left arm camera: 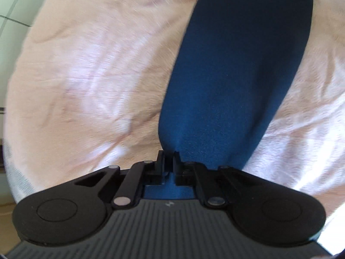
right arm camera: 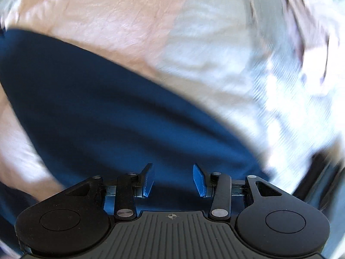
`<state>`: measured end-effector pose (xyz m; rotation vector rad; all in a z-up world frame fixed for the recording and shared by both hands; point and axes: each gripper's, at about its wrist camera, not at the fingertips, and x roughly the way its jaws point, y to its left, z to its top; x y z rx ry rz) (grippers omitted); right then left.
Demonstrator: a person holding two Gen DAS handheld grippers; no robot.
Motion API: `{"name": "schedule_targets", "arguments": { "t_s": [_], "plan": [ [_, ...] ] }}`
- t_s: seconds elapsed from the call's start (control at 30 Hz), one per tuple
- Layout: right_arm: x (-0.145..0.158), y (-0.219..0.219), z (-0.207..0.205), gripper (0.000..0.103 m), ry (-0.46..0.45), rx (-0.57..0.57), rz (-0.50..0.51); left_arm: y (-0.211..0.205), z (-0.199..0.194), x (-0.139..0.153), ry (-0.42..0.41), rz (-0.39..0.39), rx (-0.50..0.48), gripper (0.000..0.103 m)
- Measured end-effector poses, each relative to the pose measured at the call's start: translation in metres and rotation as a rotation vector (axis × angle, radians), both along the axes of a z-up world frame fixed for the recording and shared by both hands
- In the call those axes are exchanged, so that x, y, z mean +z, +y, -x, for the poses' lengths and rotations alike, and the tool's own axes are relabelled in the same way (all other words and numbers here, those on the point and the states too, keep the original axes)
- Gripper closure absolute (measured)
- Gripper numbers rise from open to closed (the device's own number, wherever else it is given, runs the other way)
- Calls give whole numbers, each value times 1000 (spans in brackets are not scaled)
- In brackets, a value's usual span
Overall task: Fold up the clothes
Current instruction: 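Grasp a leg cuff with the left gripper while the right gripper grasps the other cuff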
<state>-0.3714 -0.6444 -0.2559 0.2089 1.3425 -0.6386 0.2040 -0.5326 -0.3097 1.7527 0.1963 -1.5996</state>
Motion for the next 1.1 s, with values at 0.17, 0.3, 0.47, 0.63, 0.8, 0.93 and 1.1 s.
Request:
{"name": "schedule_targets", "arguments": {
  "t_s": [0.17, 0.3, 0.47, 0.63, 0.8, 0.93, 1.1],
  "plan": [
    [-8, -37, 10, 59, 87, 220, -2, 23, 20, 30, -62, 68, 48, 98],
    [-27, -72, 15, 60, 130, 380, -45, 37, 48, 36, -150, 68, 85, 98],
    [-64, -133, 25, 60, 131, 438, -200, 49, 82, 44, -259, 77, 126, 98],
    [-80, -162, 37, 98, 72, 433, -376, 64, 107, 53, -324, 75, 149, 99],
    [-27, -140, 52, 99, -3, 468, -227, 77, 117, 99, -335, 198, 208, 99],
    [45, -83, 86, 99, -116, 492, 11, 126, 139, 149, -300, 342, 237, 99],
    [69, 28, 149, 99, -145, 442, 159, 249, 178, 167, -255, 352, 218, 99]
  ]
}}
